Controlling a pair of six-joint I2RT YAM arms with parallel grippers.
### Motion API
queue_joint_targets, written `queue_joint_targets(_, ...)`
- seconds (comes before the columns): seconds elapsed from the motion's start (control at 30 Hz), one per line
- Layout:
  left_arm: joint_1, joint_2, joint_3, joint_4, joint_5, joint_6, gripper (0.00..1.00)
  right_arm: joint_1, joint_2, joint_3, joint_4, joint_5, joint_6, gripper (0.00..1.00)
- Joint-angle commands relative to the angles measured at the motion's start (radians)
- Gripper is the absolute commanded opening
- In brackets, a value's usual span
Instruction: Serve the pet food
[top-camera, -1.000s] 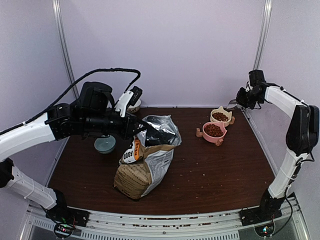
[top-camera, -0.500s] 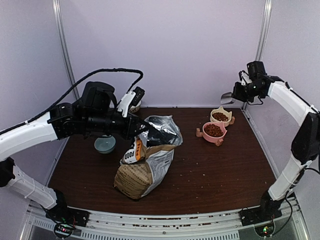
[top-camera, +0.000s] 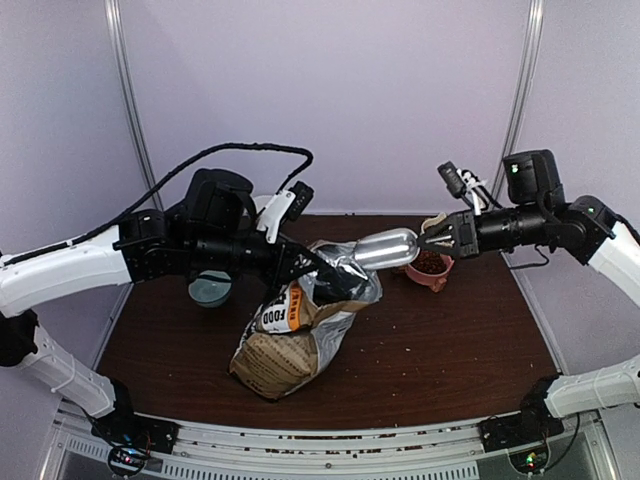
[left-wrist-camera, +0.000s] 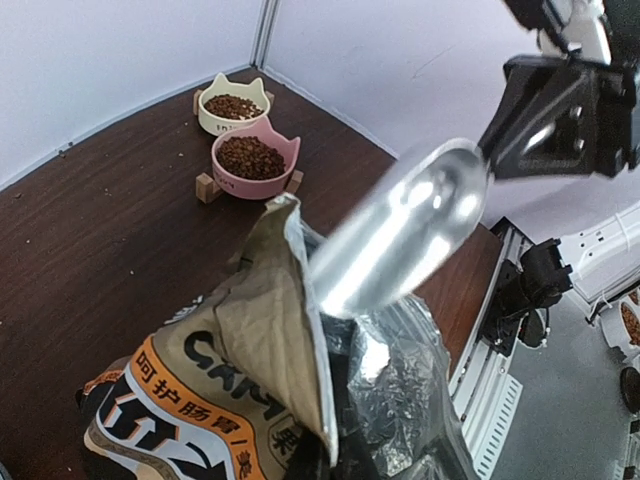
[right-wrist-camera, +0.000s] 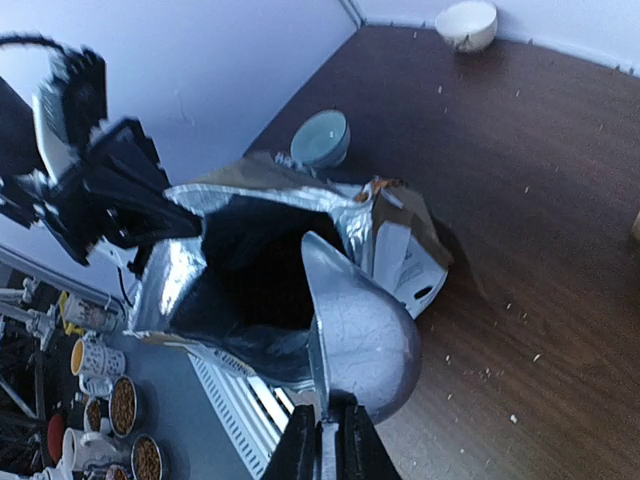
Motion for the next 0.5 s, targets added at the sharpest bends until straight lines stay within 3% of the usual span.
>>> queue_joint_targets(0.0, -0.03, 0.012, 0.055, 0.146, 0.004, -0.013, 0.0, 0.101, -0.008, -0.099, -0.001, 0.079, 0.031, 0.0)
queue_joint_targets(0.13, -0.052, 0.045, 0.038, 0.165, 0.007, -0.021, 0.0, 0.171, 0.031, -0.163, 0.013, 0.202, 0.086, 0.0)
queue_joint_targets(0.3, -0.08, 0.119, 0.0, 0.254, 0.051, -0.038, 0.0, 0.259, 0.214, -0.226, 0.072, 0.408, 0.222, 0.0)
queue_joint_targets(0.47, -0.093, 0.19, -0.019, 0.354, 0.127, -0.041, 0.0, 0.329, 0.424, -0.278, 0.336, 0.347, 0.312, 0.0)
